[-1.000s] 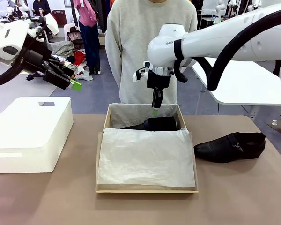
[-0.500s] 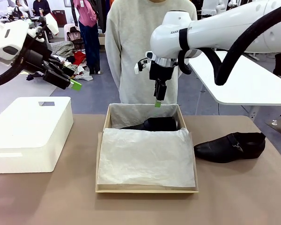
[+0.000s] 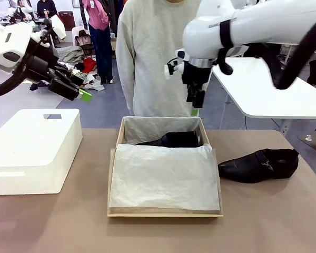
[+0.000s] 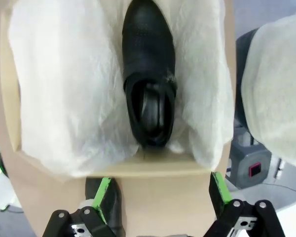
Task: Pack the shoes into the box.
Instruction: Place the other shoe of the Shoes into the Shoes Box.
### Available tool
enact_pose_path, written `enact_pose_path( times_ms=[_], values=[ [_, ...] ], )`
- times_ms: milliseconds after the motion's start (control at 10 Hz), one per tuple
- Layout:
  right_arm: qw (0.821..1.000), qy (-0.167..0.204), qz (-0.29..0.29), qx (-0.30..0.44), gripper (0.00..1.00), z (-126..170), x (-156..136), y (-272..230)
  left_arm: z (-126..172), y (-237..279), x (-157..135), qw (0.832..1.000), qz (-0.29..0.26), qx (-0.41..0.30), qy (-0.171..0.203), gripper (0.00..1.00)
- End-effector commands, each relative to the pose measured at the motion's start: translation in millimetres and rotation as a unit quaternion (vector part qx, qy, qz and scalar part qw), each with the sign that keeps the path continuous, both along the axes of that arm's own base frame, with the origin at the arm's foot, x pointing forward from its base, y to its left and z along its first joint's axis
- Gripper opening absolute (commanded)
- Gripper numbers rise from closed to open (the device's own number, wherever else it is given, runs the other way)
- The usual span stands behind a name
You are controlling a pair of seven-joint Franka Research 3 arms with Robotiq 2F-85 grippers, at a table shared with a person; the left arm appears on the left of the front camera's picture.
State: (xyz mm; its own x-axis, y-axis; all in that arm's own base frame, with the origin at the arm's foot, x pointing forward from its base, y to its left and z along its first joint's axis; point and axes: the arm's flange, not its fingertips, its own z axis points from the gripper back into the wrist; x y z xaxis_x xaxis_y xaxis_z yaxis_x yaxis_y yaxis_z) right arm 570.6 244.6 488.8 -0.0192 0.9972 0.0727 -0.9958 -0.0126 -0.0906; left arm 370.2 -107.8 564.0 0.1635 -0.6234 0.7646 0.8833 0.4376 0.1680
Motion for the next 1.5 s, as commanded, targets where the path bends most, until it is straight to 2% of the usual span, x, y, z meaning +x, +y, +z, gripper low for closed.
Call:
enact_pose_path(
  times_ms=[0,300,600,1000,1400],
  values=[
    [0.999,-0.035,0.009,-0.027,1.00,-4.5,-32.8,-49.3,-0.9,1.8,2.2,1.000,-0.011,-0.008,-0.004,1.00],
    [0.998,-0.034,-0.026,-0.035,1.00,-3.1,-59.2,-111.4,-0.9,1.8,2.2,1.000,-0.011,-0.008,-0.004,1.00],
    [0.998,-0.038,-0.030,-0.050,1.00,-14.6,-68.5,-151.4,-0.9,1.8,2.2,1.000,-0.011,-0.008,-0.004,1.00],
    [0.998,-0.021,-0.049,-0.044,1.00,-18.3,-65.2,-159.1,-0.9,1.8,2.2,1.000,-0.011,-0.008,-0.004,1.00],
    [0.998,-0.021,-0.049,-0.044,1.00,-18.3,-65.2,-159.1,-0.9,1.8,2.2,1.000,-0.011,-0.008,-0.004,1.00]
  ],
)
